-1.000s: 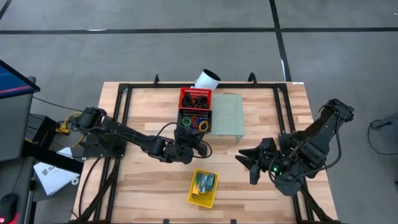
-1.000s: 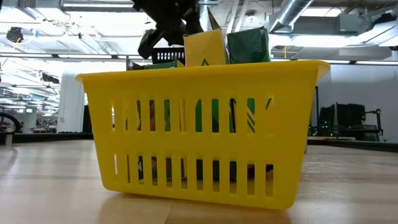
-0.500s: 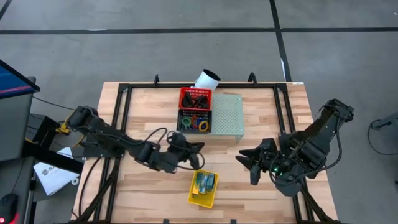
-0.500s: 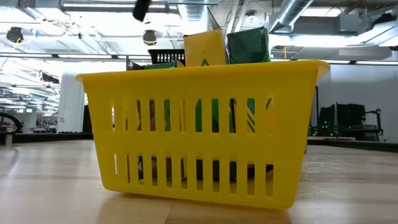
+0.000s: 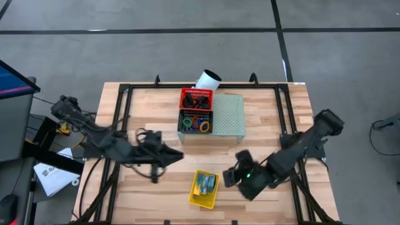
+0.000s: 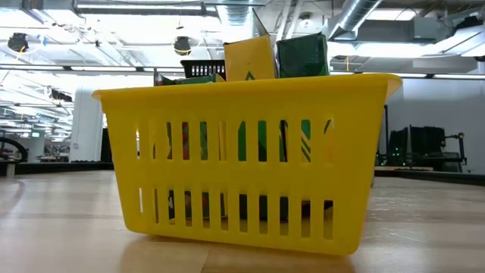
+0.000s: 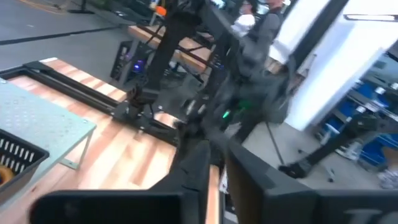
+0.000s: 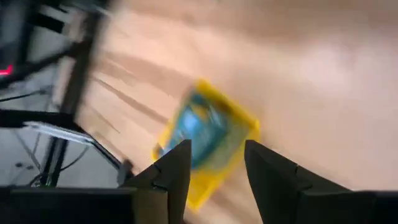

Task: Pick & Place Office Desk Supplies
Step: Put the yellow bin on the shelf

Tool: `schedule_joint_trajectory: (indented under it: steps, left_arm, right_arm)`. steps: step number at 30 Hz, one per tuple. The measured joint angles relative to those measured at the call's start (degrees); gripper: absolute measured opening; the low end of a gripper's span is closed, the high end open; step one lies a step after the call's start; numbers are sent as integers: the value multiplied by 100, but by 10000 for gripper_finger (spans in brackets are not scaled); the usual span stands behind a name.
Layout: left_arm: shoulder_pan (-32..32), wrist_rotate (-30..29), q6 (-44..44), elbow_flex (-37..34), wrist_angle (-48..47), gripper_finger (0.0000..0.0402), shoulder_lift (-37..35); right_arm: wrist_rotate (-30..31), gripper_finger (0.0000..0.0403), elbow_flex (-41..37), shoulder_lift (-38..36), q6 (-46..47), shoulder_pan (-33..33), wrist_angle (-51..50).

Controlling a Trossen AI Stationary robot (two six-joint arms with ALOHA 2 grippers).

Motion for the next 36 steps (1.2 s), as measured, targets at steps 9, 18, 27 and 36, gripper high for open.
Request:
schedule_joint_trajectory:
  steps: [9, 18, 27, 36]
  left_arm:
    - [-749, -435, 16, 2, -1063, 129, -763]
    - [-919, -449, 148, 2, -1480, 166, -824]
    - [-1016, -300, 345, 2, -1478, 169, -824]
    - [-1144, -265, 358, 2, -1497, 164, -824]
  right_arm:
    - [-343, 160, 333, 1241, 2306, 752, 1018]
    - [-1164, 173, 1480, 2280, 2578, 322, 371]
    - [-1550, 159, 1718, 2824, 2646, 24, 448]
    - [-1706, 153, 1731, 2939, 2685, 54, 139]
